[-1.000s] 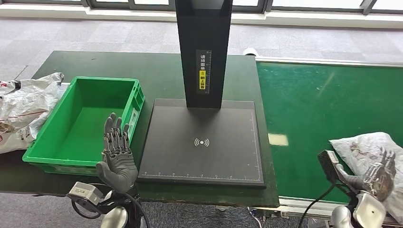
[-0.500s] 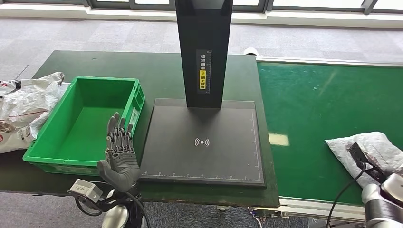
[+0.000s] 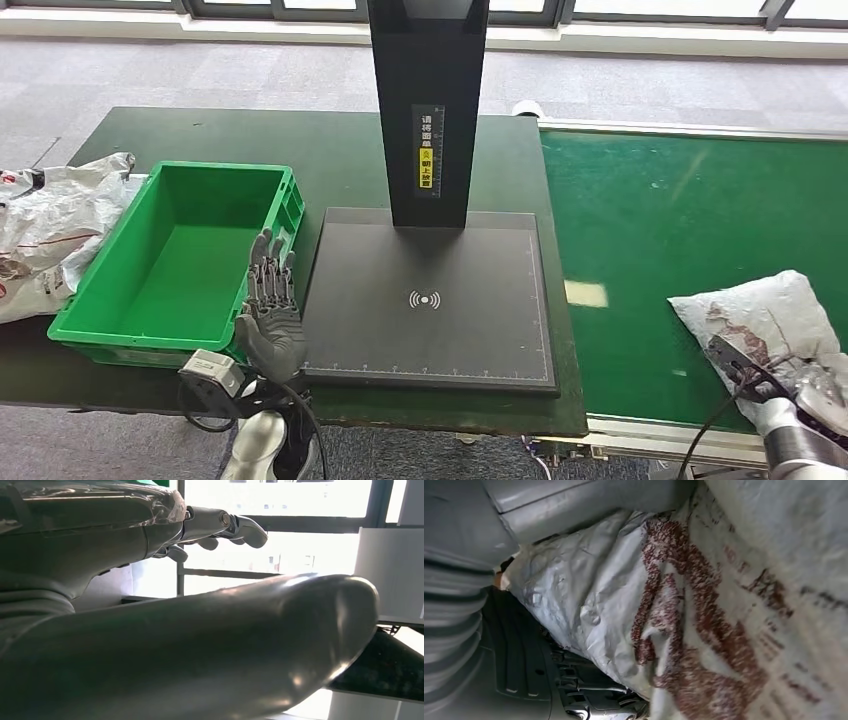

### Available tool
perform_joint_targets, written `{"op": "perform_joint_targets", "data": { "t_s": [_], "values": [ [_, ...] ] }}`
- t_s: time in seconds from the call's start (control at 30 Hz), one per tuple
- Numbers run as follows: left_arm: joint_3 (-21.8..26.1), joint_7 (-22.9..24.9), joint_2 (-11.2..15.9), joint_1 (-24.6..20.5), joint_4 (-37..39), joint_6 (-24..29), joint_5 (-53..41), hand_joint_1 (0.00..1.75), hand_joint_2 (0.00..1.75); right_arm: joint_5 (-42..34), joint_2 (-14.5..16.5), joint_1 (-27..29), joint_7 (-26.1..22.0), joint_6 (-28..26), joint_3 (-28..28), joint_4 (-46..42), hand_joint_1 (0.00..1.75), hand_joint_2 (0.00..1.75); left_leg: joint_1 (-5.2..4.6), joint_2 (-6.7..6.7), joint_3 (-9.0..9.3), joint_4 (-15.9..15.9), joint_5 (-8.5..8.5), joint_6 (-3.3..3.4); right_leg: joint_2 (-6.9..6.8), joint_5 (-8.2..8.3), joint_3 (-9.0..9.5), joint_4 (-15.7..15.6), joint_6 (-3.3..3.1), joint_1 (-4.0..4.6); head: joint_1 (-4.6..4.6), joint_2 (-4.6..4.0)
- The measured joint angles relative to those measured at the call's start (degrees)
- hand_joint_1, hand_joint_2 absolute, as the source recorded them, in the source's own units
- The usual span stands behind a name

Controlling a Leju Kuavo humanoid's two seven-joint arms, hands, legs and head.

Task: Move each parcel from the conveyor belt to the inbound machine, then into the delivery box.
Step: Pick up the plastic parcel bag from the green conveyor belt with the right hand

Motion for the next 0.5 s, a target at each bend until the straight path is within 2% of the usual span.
{"op": "perform_joint_targets", "data": {
  "t_s": [0.1, 0.13, 0.23, 0.27, 0.33, 0.4, 0.5],
  "values": [
    [0.00, -0.07, 0.00, -0.26, 0.57, 0.83, -0.57, 0.00, 0.00, 0.33, 0.94, -0.35, -1.61, 2.41, 0.00, 0.48, 1.42, 1.75, 0.02, 0.07, 0.00, -0.01, 0.00, 0.00, 0.04, 0.00, 0.02, 0.01, 0.00, 0.02, 0.00, 0.00],
    [0.00, -0.08, 0.00, -0.28, 0.65, 1.05, -0.65, 0.00, 0.00, 0.57, 1.26, -0.65, -1.83, 2.78, 0.00, 0.55, 1.75, 1.75, 0.02, 0.12, 0.01, -0.01, -0.01, 0.00, 0.08, 0.01, 0.03, 0.01, -0.01, 0.02, 0.00, 0.00],
    [0.00, -0.09, 0.00, -0.26, 0.73, 2.06, -0.71, 0.00, 0.00, 1.83, 2.39, -1.78, -3.35, 0.92, 0.05, 0.60, 1.75, 1.75, 0.02, 0.20, -0.12, -0.01, -0.01, 0.00, 0.17, 0.03, 0.08, 0.01, -0.01, 0.01, 0.01, 0.00],
    [0.00, -0.09, 0.01, -0.16, 0.68, 2.67, -0.77, 0.00, 0.00, 2.12, 2.97, -2.21, -4.49, -1.83, 0.10, 0.55, 1.75, 1.75, 0.02, 0.23, -0.24, -0.02, -0.03, -0.01, 0.19, 0.04, 0.11, 0.01, -0.02, 0.01, 0.02, 0.00],
    [0.00, -0.09, 0.02, 0.48, 0.17, 4.04, -1.01, 0.00, 0.00, 1.29, 4.92, -3.41, -7.78, -10.81, 0.21, 0.14, 1.75, 1.75, 0.01, 0.46, -0.44, -0.04, -0.08, -0.07, 0.40, 0.10, 0.05, 0.03, -0.07, 0.00, 0.02, 0.00],
    [0.00, -0.10, 0.04, 1.42, -0.75, 5.15, -1.41, 0.00, 0.00, -2.70, 7.75, -5.06, -13.02, -19.04, 0.22, -1.03, 1.75, 1.75, 0.01, 0.76, -0.31, -0.04, -0.06, -0.11, 0.66, 0.20, -0.13, 0.03, -0.14, 0.01, 0.01, 0.00],
    [0.00, -0.11, 0.04, 2.54, -1.98, 6.16, -1.76, 0.00, 0.00, -13.71, 11.80, -6.41, -23.45, -22.21, 0.15, -4.61, 1.75, 1.75, 0.03, 0.52, -0.06, -0.05, 0.27, -0.09, 0.42, 0.29, -0.25, 0.04, -0.13, 0.04, -0.01, 0.00]
  ]
}}
